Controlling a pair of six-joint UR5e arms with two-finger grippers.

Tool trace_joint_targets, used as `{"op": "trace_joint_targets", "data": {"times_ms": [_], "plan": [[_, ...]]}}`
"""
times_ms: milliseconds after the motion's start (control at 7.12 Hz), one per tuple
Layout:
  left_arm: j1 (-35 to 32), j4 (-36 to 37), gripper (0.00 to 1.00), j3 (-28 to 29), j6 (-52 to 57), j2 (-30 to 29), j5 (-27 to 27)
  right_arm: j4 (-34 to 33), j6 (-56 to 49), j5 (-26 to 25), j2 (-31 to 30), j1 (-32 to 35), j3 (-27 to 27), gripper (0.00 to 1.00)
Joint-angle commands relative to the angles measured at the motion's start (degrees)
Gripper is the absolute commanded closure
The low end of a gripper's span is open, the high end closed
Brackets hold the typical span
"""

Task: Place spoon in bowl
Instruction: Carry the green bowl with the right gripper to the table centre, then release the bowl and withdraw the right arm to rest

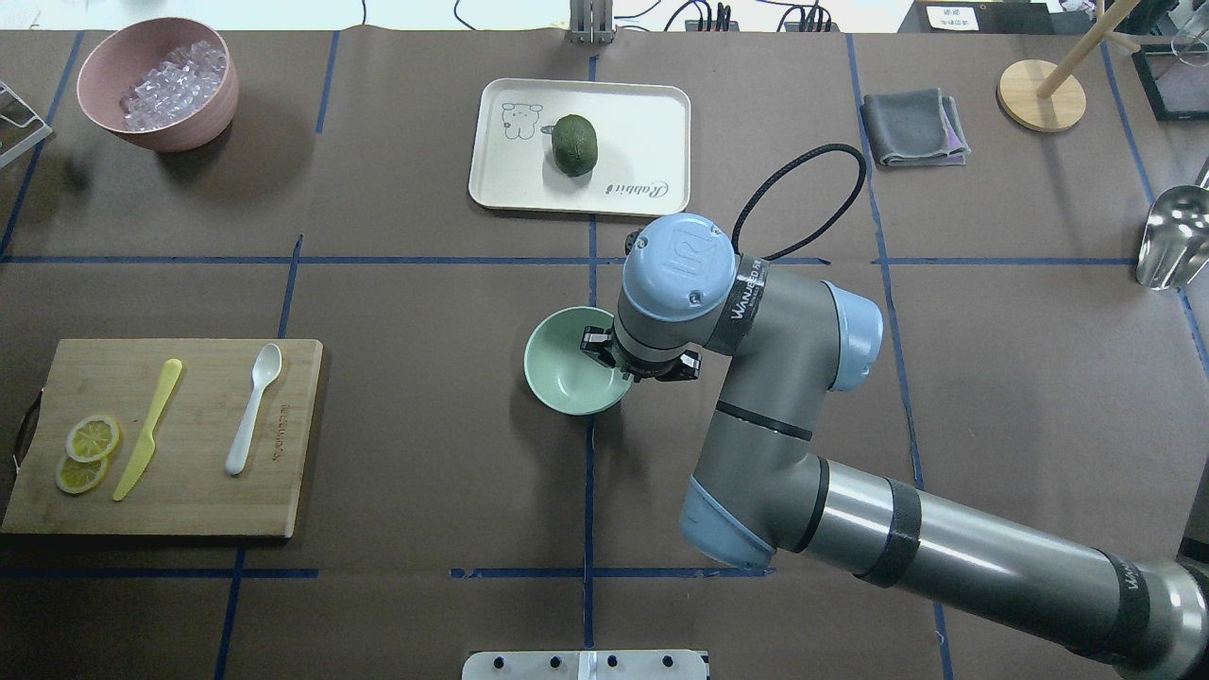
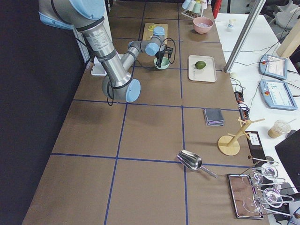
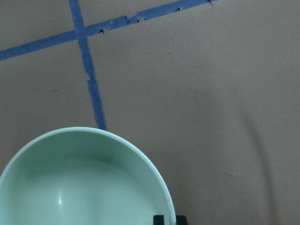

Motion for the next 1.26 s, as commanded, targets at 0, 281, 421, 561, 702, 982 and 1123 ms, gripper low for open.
{"op": "trace_joint_targets", "data": {"times_ms": [0, 281, 421, 561, 702, 982, 1123], "plan": [[0.1, 0.1, 0.0, 0.0, 0.0, 0.0, 0.0, 0.0, 0.0, -0.8, 0.4, -0.6, -0.1, 0.01], [0.3, -0.3, 0.0, -0.1, 0.0, 0.0, 0.0, -0.7, -1.4, 4.6, 0.0, 4.5, 3.2, 0.01], [1.2, -0.5, 0.0, -0.5, 0.0, 0.0, 0.0, -0.8, -5.1, 7.1, -0.7, 7.5, 3.7, 0.01], [4.0, -0.4, 0.0, -0.5, 0.0, -0.1, 0.6, -1.6, -9.4, 9.8, -2.9, 11.0, 5.1, 0.01], [5.1, -0.8, 0.0, -0.2, -0.4, -0.4, 0.5, -6.6, -18.0, 12.4, -6.3, 15.5, 8.3, 0.01], [5.1, -1.2, 0.0, 0.2, -0.4, -1.0, 0.2, -15.2, -42.4, 15.2, -17.0, 24.2, 18.4, 0.01], [5.1, -3.0, 0.0, 0.2, -0.6, -3.9, 0.3, -14.8, -52.7, 17.7, -22.4, 29.9, 19.2, 0.01]]}}
